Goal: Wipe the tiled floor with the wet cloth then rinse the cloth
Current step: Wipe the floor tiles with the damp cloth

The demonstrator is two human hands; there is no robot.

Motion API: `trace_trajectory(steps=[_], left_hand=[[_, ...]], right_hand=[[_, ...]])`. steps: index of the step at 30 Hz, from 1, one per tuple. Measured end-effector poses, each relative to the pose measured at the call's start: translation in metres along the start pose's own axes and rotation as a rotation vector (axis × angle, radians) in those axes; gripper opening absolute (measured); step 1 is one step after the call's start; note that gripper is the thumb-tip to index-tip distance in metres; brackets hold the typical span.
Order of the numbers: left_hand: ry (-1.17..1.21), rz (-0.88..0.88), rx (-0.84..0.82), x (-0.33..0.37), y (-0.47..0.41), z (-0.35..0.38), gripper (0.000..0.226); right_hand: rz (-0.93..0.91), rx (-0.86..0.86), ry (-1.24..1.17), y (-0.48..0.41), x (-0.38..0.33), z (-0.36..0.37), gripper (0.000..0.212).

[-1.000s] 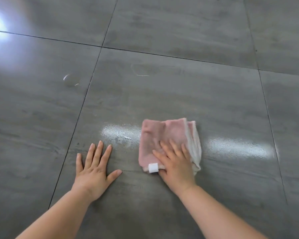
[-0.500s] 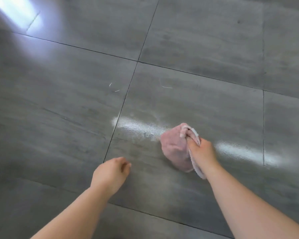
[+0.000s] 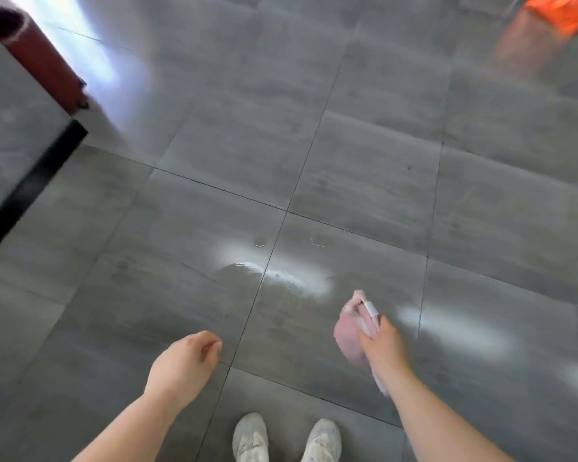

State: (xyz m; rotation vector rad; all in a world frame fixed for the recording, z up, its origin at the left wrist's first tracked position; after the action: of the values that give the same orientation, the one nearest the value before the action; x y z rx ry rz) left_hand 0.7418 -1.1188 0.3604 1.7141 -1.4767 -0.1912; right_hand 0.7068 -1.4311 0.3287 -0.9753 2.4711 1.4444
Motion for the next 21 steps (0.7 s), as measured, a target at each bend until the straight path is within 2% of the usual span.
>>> trace_trajectory(steps=[4, 10, 14, 16, 17, 19, 21], left_hand=[[0.007, -0.002, 0.058, 0.017, 0.002, -0.037, 0.013], [-0.022, 0.043, 0.109, 0.077, -0.073, -0.058, 0.020], [0.000, 0.037, 0.110, 0.098, -0.166, -0.037, 0.019], [-0.032, 0.064, 0.090, 0.096, -0.218, -0.010, 0.016], [-0.052, 0.097, 0.095, 0.096, -0.247, 0.002, 0.018], [-0.159, 0.199, 0.121, 0.086, -0.305, 0.036, 0.039], [-0.219, 0.294, 0.150, 0.073, -0.358, 0.065, 0.066]], right_hand=[[-0.144, -0.022, 0.165, 0.017, -0.045, -0.024, 0.042], [-0.190, -0.089, 0.155, -0.046, -0.079, -0.051, 0.046], [-0.172, -0.076, 0.133, -0.141, -0.086, -0.057, 0.033], [-0.135, -0.030, 0.066, -0.201, -0.081, -0.055, 0.019], [-0.114, 0.011, 0.024, -0.234, -0.077, -0.054, 0.018], [-0.072, 0.105, -0.013, -0.300, -0.060, -0.046, 0.010], [-0.062, 0.227, -0.096, -0.354, -0.047, -0.042, 0.010]])
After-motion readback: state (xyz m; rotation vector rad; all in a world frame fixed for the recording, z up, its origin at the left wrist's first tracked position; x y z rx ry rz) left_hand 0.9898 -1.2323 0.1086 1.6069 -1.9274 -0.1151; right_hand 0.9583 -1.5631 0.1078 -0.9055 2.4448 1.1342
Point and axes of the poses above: each hand's wrist, its own y-axis away from the middle knuckle, its own z-axis out of the palm, x = y × z, the point moved 10 cm from there along -y, towards the middle knuckle, and after that the axes turned 8 degrees about -x, right-handed, at the moved point
